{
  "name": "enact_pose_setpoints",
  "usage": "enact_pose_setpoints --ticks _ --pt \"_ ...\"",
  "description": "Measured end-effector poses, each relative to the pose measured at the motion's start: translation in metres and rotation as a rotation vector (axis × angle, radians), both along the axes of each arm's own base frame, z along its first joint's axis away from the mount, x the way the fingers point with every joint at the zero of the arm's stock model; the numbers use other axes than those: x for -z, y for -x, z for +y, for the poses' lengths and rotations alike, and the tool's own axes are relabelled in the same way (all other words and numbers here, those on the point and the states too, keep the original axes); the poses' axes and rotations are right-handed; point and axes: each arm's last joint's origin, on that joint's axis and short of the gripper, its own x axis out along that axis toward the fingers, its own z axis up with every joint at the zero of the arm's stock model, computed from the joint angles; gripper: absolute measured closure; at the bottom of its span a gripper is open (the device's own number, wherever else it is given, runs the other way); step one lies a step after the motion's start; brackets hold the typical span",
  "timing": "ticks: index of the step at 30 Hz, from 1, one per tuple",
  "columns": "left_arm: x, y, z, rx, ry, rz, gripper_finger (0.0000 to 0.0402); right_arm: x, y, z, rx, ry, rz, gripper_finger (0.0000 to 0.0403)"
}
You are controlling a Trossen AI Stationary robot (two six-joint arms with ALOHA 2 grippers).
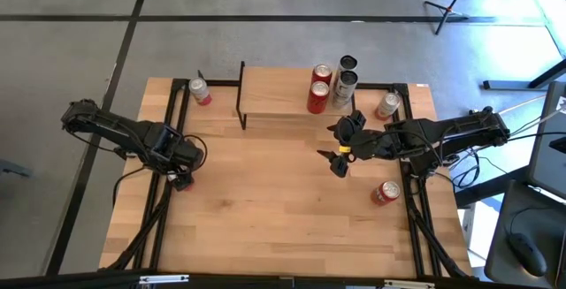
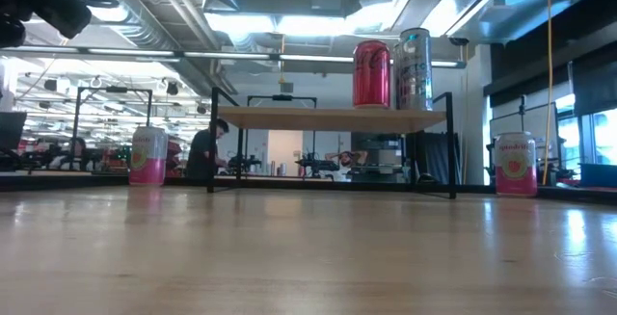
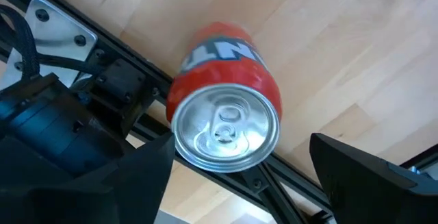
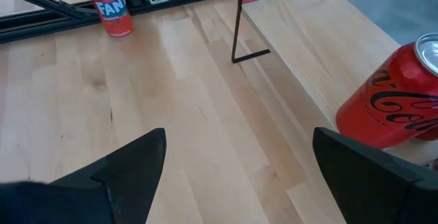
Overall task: Place canned beverage on shelf
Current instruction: Put the left red soda can on the shelf
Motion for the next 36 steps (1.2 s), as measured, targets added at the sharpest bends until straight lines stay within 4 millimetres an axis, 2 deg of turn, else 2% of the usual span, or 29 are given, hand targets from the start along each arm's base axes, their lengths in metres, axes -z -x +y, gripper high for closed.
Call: enact_pose_setpoints --ticks 6,10,19,30,36 --pt "0.000 0.001 0.000 0.005 0.015 0.007 0.0026 0.000 0.000 0.000 0.000 0.000 0.000 0.0047" --pt "0.000 0.001 0.000 0.031 0.022 0.006 0.0015 0.000 0.000 0.000 0.000 0.000 0.000 0.0047" --pt "0.001 -0.003 -0.001 0.016 -0.029 -0.031 0.0014 0.000 0.000 0.000 0.000 0.000 -0.001 0.0047" --pt "0.030 -0.003 -0.003 0.005 0.030 0.018 0.0014 0.000 0.000 0.000 0.000 0.000 -0.002 0.0047" --pt "0.035 -0.009 -0.005 0.034 0.023 0.048 0.0045 0.000 0.000 0.000 -0.013 0.018 0.005 0.0047"
